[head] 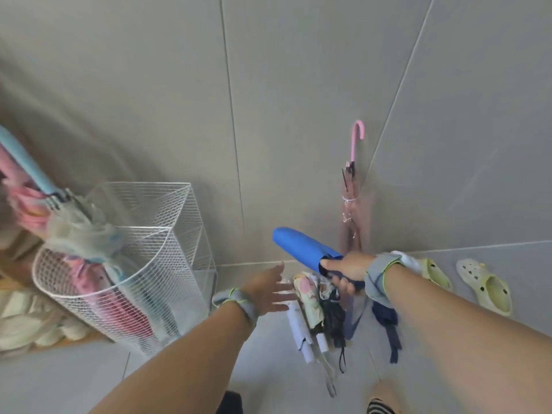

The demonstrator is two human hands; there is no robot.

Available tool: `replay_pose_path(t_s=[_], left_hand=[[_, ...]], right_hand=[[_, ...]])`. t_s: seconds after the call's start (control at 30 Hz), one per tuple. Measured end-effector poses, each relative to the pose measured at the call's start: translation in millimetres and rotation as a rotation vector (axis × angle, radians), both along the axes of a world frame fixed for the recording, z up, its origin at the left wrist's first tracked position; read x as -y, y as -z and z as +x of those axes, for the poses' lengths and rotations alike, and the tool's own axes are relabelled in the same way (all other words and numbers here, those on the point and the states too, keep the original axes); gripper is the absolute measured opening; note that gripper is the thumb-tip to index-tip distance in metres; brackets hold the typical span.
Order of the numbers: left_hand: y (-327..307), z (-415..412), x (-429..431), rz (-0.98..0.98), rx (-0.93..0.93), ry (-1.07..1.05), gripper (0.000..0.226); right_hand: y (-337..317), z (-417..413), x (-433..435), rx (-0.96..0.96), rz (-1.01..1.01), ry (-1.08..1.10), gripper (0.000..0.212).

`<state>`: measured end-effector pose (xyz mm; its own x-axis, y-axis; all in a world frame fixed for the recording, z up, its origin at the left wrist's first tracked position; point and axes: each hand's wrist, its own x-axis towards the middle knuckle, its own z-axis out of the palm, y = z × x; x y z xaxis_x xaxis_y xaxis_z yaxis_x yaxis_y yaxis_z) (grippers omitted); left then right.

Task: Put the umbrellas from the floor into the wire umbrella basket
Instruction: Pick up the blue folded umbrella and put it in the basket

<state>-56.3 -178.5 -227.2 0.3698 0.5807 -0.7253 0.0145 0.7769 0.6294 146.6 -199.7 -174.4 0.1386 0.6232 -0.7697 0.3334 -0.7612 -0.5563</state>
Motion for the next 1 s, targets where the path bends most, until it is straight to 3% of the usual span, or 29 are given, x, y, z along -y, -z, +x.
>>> replay_pose_path(t_s=[0.1,0.27,0.4,0.6,0.8,0.87,1.0], left_hand=[[-23,-23,-19,0.138,0.325,-0.165,0.047],[-51,-57,-40,0.234,0.477,-0.365,0.042],[-54,-81,-55,0.217,0.513,-0.52,0.031],[-49,-108,-62,0.11,0.543,-0.743,0.036],[-48,-131,-67,0.157,0.512,-0.833,0.027],[-46,-134,-66,0.22,0.387,-0.803,0.028],[-36,-133,-65,0.091,0.302,-0.729,0.019]], right_hand=[[-5,-40,-15,0.056,0.283,-0.035,0.033],[-10,-75,-32,0.126,0.655,-0.069,0.025],[-25,-104,-58,0.297,0.762,-0.254,0.037],[-44,-145,-106,0.564,0.867,-0.589,0.057],[-69,-193,-149,0.803,0.927,-0.856,0.052],[-73,-216,-159,0.791,0.901,-0.874,0.048],[-63,-253,-172,0.442,0.784,-0.853,0.039]])
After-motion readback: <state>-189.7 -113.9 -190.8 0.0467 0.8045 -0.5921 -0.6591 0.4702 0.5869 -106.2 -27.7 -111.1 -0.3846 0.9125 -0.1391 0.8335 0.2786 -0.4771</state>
